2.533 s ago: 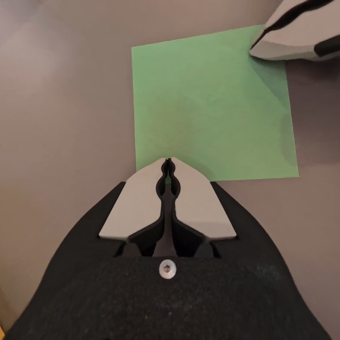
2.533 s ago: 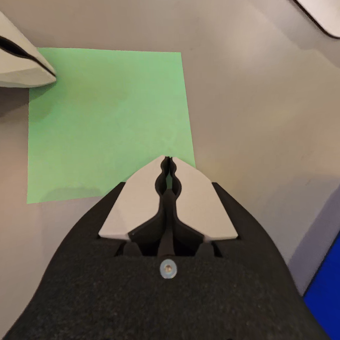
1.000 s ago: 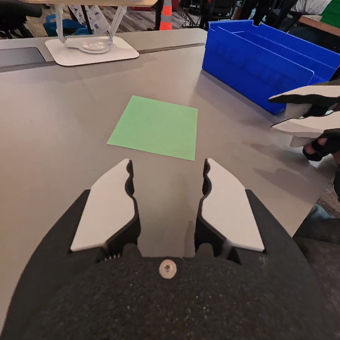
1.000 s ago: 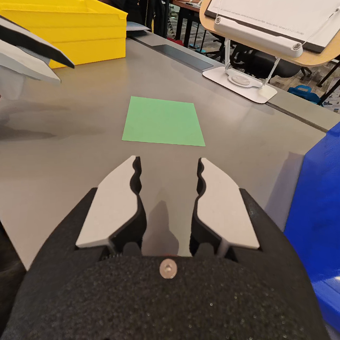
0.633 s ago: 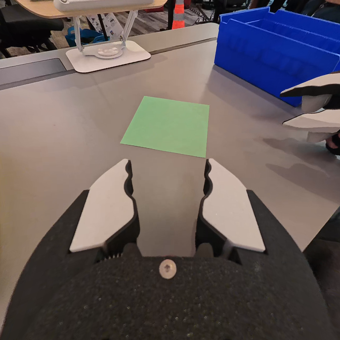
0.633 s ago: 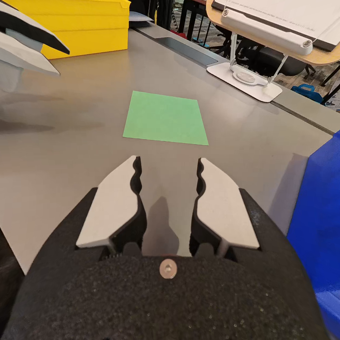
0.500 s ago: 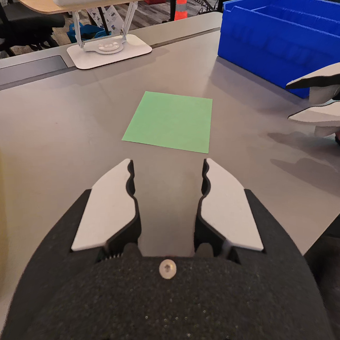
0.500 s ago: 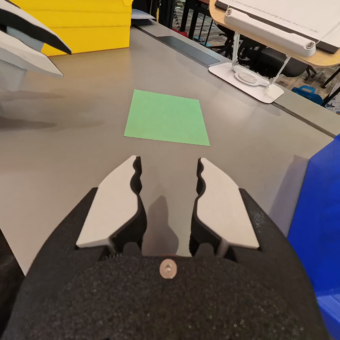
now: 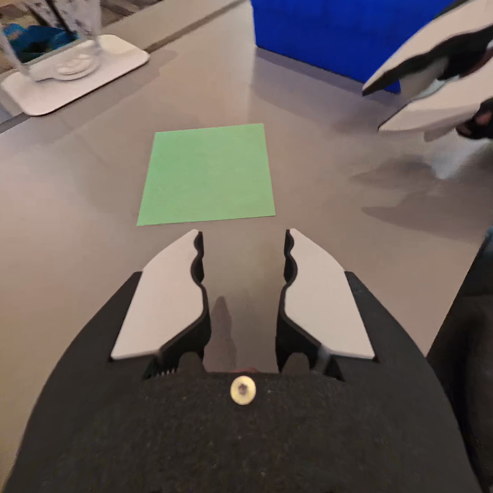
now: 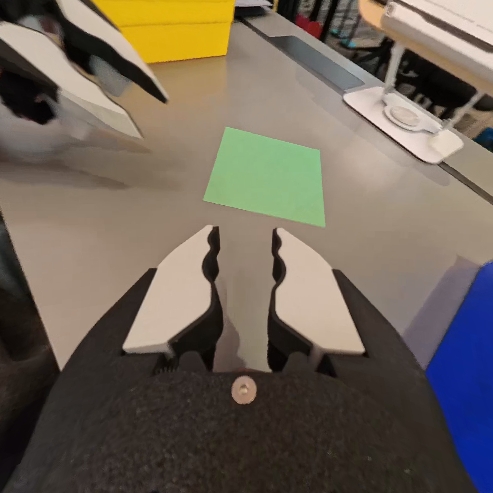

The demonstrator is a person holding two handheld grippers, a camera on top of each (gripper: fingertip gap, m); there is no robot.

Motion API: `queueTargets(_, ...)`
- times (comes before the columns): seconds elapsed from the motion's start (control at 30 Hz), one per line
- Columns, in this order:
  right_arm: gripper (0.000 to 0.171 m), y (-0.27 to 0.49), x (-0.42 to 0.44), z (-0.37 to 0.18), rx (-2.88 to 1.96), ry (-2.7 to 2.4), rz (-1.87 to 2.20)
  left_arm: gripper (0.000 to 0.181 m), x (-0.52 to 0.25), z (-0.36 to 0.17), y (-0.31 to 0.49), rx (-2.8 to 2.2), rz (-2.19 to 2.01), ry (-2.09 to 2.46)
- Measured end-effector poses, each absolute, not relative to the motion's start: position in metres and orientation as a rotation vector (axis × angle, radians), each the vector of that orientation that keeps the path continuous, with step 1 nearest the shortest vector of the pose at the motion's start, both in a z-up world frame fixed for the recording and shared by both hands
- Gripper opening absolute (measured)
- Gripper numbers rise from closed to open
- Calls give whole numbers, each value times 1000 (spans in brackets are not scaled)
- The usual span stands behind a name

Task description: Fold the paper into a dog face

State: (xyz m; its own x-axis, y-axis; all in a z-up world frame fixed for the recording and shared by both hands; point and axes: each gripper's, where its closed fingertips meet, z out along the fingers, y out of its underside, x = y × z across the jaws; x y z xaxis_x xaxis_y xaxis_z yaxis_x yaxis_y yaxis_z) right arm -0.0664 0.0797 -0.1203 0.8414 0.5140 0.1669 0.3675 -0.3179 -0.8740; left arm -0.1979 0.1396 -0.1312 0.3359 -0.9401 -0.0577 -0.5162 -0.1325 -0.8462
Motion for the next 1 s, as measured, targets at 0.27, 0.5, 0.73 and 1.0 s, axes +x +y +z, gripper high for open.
queueTargets(0.27, 52, 176, -65, -101, -2075, -800, 218, 51, -157, -150, 201, -1906, -765, 1566)
queueTargets(0.5, 35, 276, -53, -138, -2239, -823, 252, 15, -162, -181, 237, -1866, -566, 1674)
queueTargets(0.73, 42, 308, -60, -185, -2348, -786, 458, 0, -155, -194, 251, -1869, -601, 1657)
queueTargets(1.0, 39, 300, -69, -191, -2308, -732, 477, 0, -155, -194, 253, -1906, -616, 1572)
